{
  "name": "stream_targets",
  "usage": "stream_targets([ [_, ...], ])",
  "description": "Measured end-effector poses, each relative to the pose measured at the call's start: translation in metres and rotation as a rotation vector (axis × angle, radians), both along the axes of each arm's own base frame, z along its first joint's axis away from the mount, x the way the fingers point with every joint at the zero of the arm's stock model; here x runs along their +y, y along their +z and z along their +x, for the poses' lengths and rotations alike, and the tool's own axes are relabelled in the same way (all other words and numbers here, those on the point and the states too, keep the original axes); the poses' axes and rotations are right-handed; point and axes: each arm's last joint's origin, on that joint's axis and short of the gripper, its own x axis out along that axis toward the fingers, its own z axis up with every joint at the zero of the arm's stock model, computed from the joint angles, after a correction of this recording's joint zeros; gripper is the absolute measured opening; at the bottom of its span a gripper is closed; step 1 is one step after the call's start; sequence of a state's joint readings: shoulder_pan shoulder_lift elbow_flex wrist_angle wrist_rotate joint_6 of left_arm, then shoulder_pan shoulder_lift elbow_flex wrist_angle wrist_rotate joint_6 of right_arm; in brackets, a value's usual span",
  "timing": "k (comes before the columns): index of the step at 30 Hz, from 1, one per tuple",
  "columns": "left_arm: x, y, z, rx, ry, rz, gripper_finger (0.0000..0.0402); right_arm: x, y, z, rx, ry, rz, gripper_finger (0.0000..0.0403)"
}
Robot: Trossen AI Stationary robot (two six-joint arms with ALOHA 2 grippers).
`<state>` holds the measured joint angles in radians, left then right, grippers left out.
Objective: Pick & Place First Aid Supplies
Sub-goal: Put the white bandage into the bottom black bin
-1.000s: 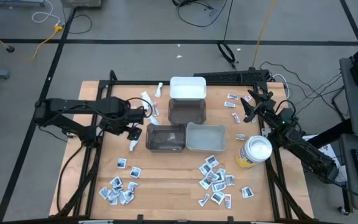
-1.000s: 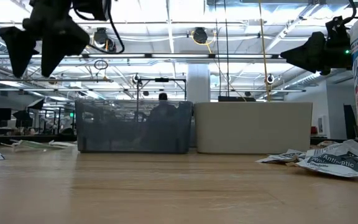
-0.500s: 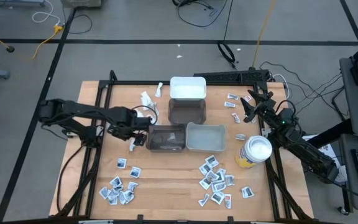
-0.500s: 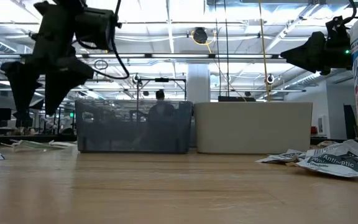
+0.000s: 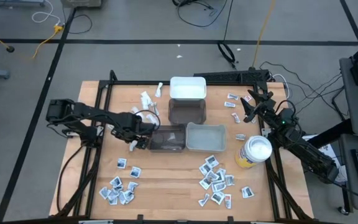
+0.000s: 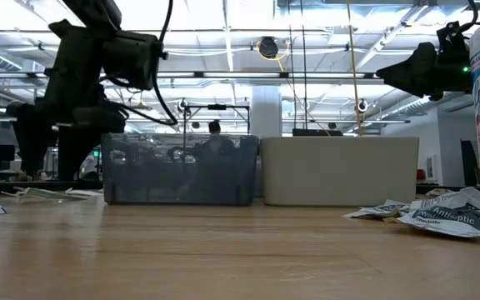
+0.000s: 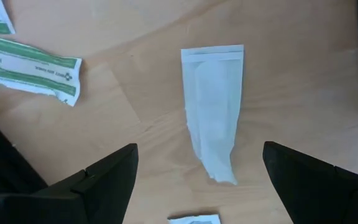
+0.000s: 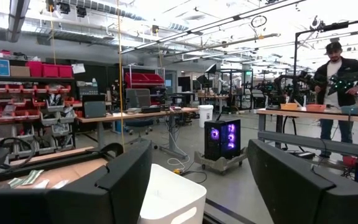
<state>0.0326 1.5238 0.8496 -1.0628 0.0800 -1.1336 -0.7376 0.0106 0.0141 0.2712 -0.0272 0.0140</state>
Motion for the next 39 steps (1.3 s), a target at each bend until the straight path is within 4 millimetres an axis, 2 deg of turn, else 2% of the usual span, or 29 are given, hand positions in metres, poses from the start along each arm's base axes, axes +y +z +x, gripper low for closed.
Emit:
stream_targets([
  [5,-0.006,-0.014,-0.004,-0.044,0.007,-0.028,0.0351,0.0,0.0,0.0,0.0,0.0,0.0,0.0263],
  [9,-0.007,-0.018,-0.002,-0.081,-0.024,-0.021,0.0351,0.0,0.0,0.0,0.0,0.0,0.0,0.0263],
  [22,-0.011,-0.014,-0.013,-0.016,-0.073,-0.004,0.0351,0.0,0.0,0.0,0.0,0.0,0.0,0.0263],
  [39,-0.013,-0.014,-0.012,-0.022,-0.147,-0.011,0.0344,0.0,0.0,0.0,0.0,0.0,0.0,0.0263],
])
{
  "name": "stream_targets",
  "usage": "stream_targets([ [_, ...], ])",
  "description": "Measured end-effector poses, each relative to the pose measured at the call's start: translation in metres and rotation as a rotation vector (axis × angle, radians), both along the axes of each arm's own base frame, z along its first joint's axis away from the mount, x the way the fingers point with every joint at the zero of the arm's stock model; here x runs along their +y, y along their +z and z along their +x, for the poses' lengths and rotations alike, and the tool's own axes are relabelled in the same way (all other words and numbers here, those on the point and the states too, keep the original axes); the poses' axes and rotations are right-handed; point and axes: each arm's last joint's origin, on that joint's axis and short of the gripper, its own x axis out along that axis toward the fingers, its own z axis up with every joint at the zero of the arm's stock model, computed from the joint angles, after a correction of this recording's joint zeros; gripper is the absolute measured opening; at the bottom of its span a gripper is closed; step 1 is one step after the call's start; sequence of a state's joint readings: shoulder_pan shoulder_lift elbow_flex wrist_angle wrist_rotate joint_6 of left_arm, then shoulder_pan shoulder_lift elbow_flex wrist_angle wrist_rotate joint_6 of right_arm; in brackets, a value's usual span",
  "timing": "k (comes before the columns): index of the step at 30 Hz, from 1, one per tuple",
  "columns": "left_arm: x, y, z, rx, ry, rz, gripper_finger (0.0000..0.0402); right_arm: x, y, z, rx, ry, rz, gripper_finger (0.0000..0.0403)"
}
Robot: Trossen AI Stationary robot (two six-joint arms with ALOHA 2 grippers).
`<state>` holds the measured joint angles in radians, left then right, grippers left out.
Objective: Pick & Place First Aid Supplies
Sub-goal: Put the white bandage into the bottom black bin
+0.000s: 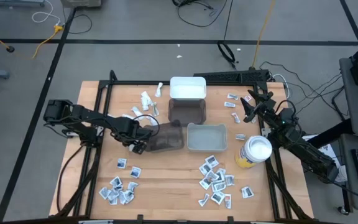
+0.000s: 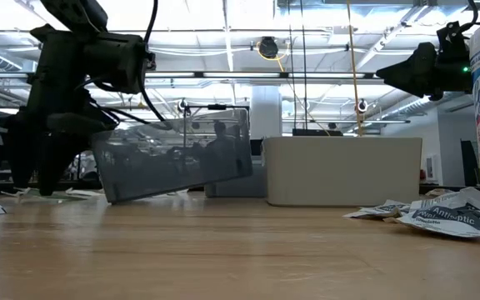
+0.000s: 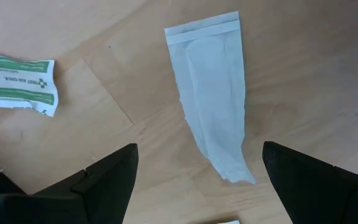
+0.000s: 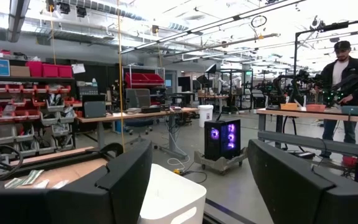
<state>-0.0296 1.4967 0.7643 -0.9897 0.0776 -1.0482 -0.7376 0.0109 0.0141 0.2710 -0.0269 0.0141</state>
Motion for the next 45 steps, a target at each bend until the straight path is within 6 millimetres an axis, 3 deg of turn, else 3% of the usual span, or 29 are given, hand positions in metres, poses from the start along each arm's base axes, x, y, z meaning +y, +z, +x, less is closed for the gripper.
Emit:
stream_targets([
  [4,-0.001,-0.001,0.0,-0.004,-0.004,-0.022,0.0298,0.0,0.0,0.0,0.0,0.0,0.0,0.0263],
  [19,-0.001,-0.009,0.0,-0.051,0.025,-0.09,0.0012,0.0,0.0,0.0,0.0,0.0,0.0,0.0263],
  [25,-0.001,-0.006,-0.001,-0.019,0.05,-0.093,0.0004,0.0,0.0,0.0,0.0,0.0,0.0,0.0263],
  [39,0.003,0.05,-0.01,-0.047,0.102,0.036,0.0002,0.0,0.0,0.0,-0.001,0.0,-0.001,0.0263],
  [45,0.005,0.057,-0.014,-0.094,0.22,0.096,0.0001,0.0,0.0,0.0,0.0,0.0,0.0,0.0263],
])
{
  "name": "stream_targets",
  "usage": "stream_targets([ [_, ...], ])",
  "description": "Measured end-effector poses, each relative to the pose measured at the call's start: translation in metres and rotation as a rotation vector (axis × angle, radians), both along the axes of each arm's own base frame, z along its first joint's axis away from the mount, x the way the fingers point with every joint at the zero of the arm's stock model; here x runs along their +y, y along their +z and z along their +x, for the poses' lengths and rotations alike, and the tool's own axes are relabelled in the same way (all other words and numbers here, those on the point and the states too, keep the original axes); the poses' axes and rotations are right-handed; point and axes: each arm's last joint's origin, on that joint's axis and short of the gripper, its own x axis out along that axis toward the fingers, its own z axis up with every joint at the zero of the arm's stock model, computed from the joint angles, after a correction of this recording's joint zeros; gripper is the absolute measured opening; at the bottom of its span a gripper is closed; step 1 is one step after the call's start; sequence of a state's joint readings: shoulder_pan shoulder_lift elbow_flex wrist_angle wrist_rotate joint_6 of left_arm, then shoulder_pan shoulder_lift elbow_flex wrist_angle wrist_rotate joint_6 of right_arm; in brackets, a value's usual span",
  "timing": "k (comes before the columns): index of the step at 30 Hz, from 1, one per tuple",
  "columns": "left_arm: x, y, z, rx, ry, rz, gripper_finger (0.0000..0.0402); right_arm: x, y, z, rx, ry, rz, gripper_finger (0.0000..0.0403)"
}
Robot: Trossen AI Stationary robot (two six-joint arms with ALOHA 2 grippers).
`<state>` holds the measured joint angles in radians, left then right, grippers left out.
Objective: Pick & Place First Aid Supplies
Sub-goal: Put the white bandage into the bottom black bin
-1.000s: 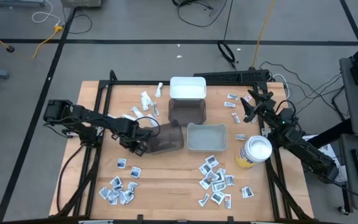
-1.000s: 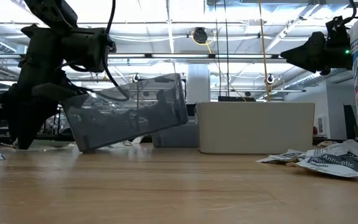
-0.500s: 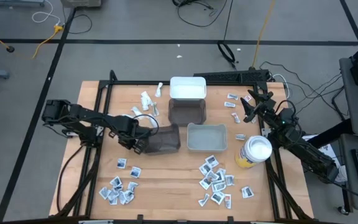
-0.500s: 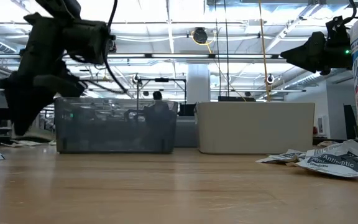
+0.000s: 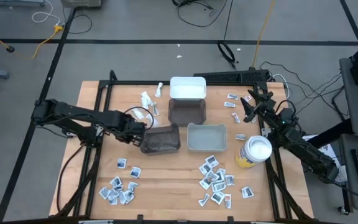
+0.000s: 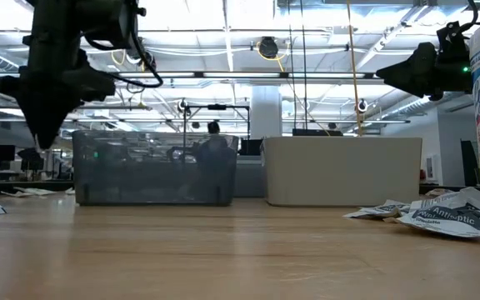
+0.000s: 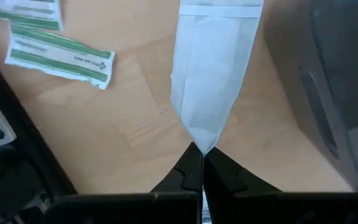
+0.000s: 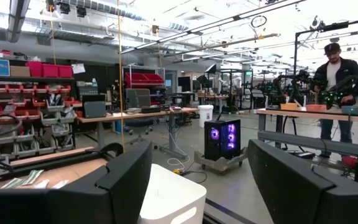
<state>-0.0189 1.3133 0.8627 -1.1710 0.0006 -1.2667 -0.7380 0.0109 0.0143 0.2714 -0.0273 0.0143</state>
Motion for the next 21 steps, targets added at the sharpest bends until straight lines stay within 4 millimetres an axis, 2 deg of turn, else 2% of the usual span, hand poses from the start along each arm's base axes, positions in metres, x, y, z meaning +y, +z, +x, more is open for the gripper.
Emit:
stream_targets([
  [12,0.009,-0.017,0.028,-0.097,0.036,0.031,0.0,0.0,0.0,0.0,0.0,0.0,0.0,0.0263],
  [21,0.013,-0.009,0.041,-0.12,0.022,0.075,0.0,0.0,0.0,0.0,0.0,0.0,0.0,0.0263],
])
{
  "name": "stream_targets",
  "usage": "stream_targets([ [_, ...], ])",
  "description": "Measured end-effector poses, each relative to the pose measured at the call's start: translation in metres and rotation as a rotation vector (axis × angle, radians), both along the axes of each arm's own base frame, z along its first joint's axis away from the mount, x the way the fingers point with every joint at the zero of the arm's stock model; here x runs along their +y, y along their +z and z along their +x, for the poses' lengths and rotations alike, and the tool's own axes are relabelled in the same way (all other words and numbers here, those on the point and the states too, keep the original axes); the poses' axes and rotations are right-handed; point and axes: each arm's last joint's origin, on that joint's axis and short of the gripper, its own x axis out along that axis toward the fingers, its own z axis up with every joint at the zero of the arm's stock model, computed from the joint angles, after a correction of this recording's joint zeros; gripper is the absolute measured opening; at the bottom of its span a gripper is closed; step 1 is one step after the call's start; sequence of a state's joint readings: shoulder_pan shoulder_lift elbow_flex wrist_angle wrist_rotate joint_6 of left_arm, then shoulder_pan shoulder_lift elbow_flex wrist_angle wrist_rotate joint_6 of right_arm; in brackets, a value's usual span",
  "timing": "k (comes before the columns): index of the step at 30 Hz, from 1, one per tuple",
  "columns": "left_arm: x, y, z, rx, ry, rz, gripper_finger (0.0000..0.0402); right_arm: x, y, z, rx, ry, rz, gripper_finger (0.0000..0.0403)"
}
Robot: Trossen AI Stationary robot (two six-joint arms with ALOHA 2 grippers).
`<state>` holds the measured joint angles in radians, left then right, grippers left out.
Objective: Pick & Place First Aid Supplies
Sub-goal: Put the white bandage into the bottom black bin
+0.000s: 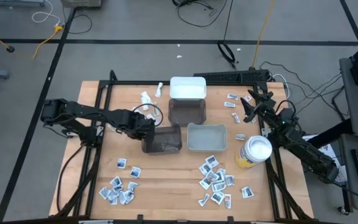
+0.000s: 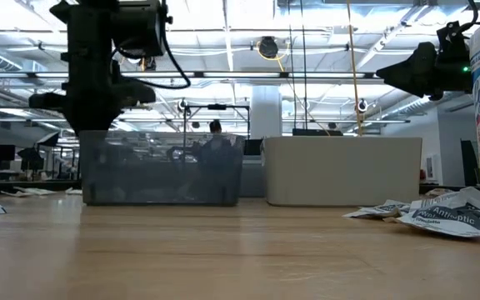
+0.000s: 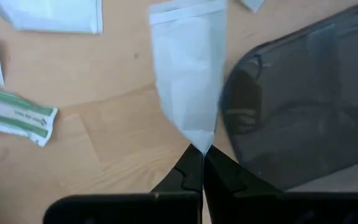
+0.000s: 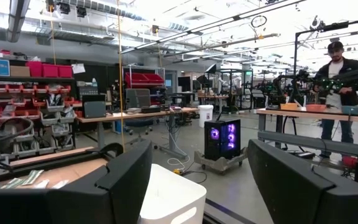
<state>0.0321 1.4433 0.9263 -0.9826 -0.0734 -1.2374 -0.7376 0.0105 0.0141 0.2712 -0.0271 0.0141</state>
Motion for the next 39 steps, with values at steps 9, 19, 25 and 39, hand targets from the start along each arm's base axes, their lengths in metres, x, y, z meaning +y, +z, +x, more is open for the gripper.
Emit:
stream_targets([
  [9,0.0,-0.007,0.011,-0.04,-0.012,-0.01,0.0,0.0,0.0,0.0,0.001,0.0,0.001,0.0263],
  [19,0.001,-0.003,0.005,0.02,-0.001,-0.02,0.0,0.0,0.0,0.0,0.001,0.0,0.001,0.0263],
  [25,-0.001,0.018,-0.011,-0.022,-0.005,-0.048,0.0,0.0,0.0,0.0,0.001,0.0,0.001,0.0263],
  [39,-0.007,0.092,-0.011,-0.087,-0.295,-0.146,0.0,0.0,0.0,0.0,0.0,-0.001,0.0,0.0263],
])
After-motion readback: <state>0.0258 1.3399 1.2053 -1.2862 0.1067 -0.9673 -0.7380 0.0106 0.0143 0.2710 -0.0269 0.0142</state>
